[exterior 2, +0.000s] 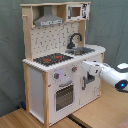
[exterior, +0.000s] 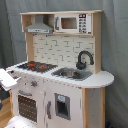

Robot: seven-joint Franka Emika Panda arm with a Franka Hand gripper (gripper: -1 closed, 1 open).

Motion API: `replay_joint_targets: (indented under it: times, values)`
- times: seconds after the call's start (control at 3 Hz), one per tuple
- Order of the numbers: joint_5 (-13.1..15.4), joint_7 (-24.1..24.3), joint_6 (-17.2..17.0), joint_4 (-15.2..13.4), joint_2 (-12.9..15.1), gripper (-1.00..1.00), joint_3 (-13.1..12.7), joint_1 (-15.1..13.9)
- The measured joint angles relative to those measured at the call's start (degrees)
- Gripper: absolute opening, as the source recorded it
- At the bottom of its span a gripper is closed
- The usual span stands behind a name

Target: Play with the kitchen

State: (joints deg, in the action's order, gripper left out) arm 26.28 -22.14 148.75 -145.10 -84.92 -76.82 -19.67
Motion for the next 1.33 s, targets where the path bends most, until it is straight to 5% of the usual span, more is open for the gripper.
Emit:
replay_joint_targets:
  times: [0.67,1.33]
  values:
    - [0.0,-11.4,1.4,1.3,0.4,1.0,3.9,-1.0]
    - [-0.1,-20.8,7.8,3.4,1.9,1.0,8.5,-5.0]
